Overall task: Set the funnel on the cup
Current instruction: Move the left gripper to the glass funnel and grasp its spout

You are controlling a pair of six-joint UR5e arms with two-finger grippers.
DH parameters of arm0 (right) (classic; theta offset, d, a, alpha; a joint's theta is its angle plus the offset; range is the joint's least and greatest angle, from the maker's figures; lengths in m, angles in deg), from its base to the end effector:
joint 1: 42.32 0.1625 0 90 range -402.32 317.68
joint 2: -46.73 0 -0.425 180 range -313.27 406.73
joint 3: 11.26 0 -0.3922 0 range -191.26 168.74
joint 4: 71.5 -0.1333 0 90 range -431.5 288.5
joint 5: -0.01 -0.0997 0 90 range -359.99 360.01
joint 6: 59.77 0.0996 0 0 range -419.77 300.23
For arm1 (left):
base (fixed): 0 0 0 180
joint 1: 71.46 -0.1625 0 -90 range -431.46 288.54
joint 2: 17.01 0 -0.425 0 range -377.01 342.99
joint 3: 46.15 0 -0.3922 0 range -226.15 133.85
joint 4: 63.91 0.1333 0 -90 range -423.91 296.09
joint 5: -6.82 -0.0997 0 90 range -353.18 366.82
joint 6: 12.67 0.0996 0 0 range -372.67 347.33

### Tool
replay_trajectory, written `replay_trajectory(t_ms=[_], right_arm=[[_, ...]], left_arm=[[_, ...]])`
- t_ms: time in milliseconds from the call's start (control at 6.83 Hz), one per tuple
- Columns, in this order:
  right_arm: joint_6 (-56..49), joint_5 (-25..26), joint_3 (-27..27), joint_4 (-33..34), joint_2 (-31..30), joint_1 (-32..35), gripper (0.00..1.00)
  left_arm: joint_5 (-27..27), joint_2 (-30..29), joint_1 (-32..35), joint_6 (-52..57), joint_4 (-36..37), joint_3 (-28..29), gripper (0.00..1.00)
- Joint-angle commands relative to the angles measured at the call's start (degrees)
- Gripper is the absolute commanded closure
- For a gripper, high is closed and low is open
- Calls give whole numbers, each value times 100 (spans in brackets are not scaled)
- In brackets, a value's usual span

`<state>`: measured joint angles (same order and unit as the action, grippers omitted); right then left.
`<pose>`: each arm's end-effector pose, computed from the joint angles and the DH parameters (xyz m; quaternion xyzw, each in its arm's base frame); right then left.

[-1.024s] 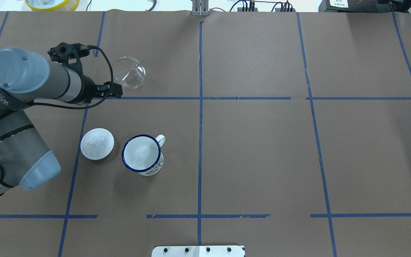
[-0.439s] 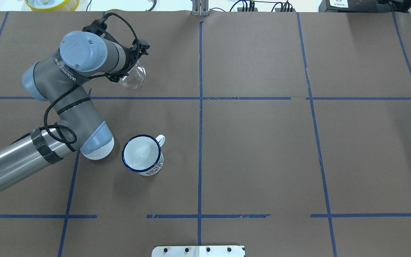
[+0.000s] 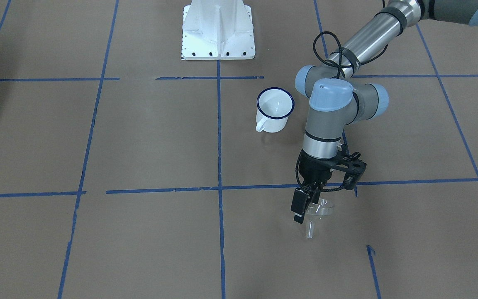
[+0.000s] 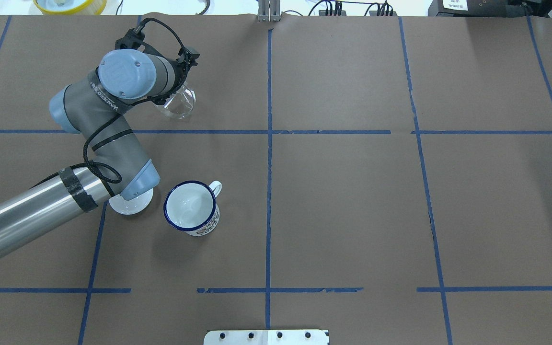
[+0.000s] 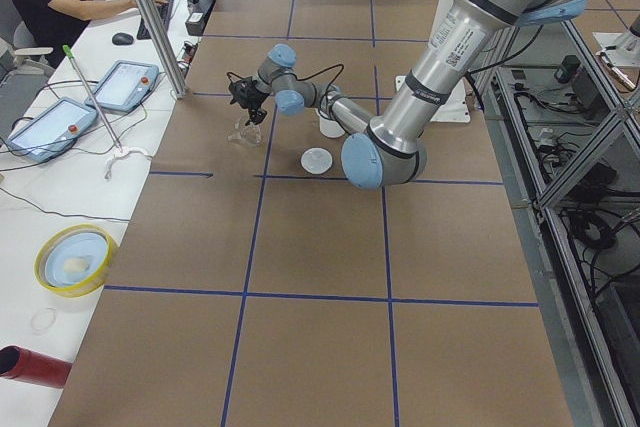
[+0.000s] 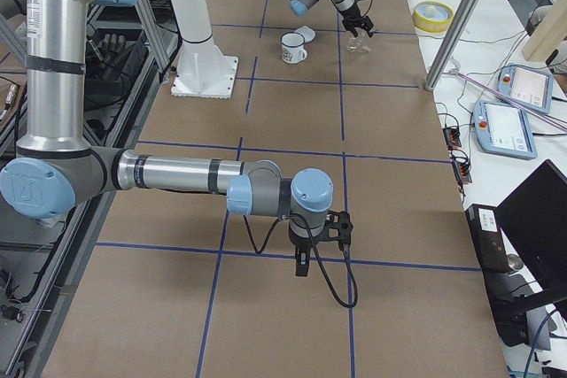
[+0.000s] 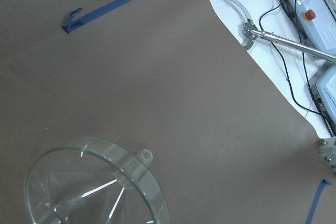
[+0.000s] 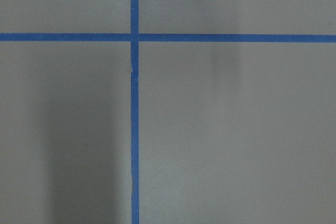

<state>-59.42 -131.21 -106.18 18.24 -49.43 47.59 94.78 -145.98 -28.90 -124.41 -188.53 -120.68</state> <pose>0.0670 -0.4450 0.6701 -0.0094 -0.3520 0.0051 0.9360 0.4703 -0.6176 0.3044 0.1031 0.4748 -0.4724 0.7354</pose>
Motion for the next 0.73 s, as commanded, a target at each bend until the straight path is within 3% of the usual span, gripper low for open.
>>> replay_trajectory(t_ms=[0,146,585], right_arm=[[0,0,0,0,0,0,0],[0,0,0,0,0,0,0],[0,0,0,0,0,0,0]], left_arm=[[-16,-23,-1,38,-247,228,54],[-7,-23,-1,73,-247,229,100],[71,-14,138,451,-221,-41,100]])
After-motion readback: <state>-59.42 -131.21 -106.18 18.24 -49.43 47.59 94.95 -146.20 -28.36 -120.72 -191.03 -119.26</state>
